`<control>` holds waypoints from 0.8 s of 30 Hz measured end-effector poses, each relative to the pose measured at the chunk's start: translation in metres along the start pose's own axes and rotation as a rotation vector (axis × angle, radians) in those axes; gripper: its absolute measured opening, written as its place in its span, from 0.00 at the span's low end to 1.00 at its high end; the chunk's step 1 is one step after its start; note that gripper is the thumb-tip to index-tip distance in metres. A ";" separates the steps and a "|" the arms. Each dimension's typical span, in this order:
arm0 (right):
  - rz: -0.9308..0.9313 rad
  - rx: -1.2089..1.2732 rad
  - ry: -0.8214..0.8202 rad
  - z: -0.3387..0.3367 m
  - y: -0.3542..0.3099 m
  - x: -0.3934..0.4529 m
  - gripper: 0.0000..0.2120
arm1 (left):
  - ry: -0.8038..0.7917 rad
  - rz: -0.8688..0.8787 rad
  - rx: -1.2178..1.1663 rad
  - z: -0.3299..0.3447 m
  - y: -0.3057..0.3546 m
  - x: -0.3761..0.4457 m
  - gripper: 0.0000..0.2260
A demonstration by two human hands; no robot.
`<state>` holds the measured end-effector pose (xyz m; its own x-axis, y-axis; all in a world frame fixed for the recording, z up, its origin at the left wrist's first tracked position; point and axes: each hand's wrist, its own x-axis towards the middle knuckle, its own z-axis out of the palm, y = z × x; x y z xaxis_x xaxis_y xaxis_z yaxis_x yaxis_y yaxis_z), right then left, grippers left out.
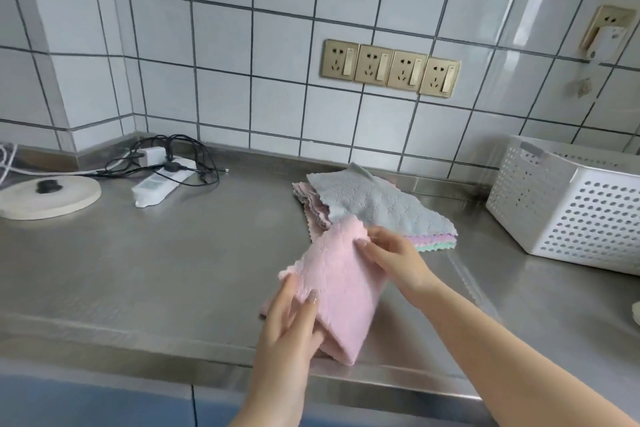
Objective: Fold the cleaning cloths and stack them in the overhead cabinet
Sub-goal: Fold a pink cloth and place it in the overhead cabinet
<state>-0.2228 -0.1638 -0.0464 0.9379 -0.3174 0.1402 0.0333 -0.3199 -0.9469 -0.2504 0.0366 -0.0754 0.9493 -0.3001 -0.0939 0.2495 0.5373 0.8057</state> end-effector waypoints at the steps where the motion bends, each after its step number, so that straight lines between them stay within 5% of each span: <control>1: 0.000 -0.127 -0.019 0.005 0.001 0.005 0.08 | 0.008 -0.047 -0.019 -0.005 0.002 0.002 0.18; 6: 0.156 -0.589 -0.133 0.022 0.006 0.027 0.15 | 0.088 -0.205 -0.096 -0.023 0.012 0.013 0.08; 11: 0.252 -0.533 -0.135 0.018 0.000 0.035 0.10 | 0.019 -0.243 -0.050 -0.035 0.021 0.010 0.16; 14: 0.308 -0.490 -0.154 0.018 -0.003 0.037 0.12 | -0.045 -0.213 0.125 -0.043 0.032 0.015 0.25; 18: 0.290 -0.652 -0.162 0.026 -0.005 0.038 0.21 | -0.157 -0.173 0.472 -0.049 0.047 0.028 0.17; 24: 0.315 -0.535 -0.119 0.032 -0.008 0.042 0.17 | -0.284 0.014 0.868 -0.054 0.055 0.044 0.10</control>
<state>-0.1723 -0.1457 -0.0421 0.9074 -0.3777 -0.1843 -0.3995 -0.6391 -0.6573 -0.1845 0.0954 -0.0671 0.8399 -0.5421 -0.0255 -0.1025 -0.2045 0.9735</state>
